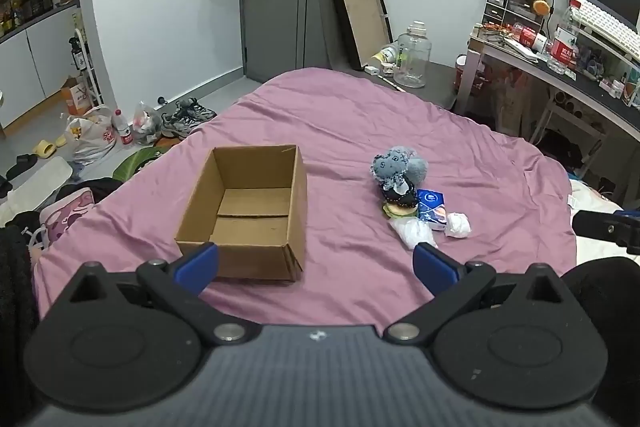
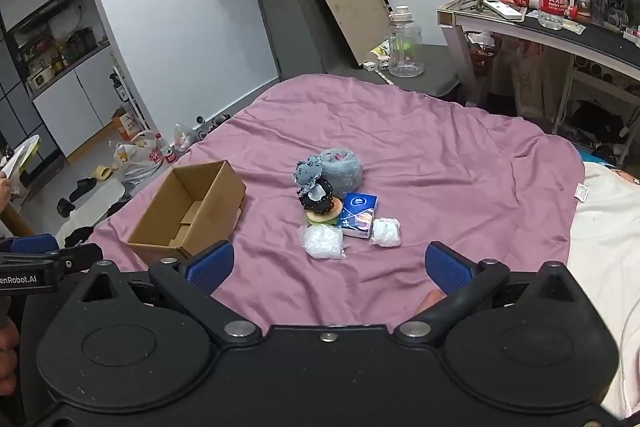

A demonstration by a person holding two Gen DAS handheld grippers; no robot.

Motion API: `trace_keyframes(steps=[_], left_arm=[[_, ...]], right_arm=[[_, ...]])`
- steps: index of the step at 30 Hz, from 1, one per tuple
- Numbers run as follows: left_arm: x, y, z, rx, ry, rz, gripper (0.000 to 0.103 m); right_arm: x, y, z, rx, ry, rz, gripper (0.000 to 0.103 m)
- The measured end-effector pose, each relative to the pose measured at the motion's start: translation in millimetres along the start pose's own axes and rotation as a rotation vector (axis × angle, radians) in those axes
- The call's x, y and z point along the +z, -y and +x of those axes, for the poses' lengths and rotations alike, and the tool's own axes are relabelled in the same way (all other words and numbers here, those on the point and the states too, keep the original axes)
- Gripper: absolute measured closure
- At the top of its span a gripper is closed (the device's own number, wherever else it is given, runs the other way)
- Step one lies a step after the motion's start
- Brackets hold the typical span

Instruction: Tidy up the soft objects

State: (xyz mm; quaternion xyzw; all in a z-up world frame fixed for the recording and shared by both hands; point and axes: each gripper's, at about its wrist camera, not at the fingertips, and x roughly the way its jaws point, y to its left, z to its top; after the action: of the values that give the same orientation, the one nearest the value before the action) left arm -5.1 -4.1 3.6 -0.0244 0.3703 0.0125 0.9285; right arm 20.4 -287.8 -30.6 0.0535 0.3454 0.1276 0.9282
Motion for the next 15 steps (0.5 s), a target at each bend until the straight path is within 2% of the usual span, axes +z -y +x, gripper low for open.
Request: trace_keyframes(steps=[15], left_arm=[[-0.1, -5.4, -1.8, 0.006, 0.012, 0.000, 0.000]], right_arm=[[-3.0, 1.0, 0.2, 0.009, 0.004, -0.009, 0.000]])
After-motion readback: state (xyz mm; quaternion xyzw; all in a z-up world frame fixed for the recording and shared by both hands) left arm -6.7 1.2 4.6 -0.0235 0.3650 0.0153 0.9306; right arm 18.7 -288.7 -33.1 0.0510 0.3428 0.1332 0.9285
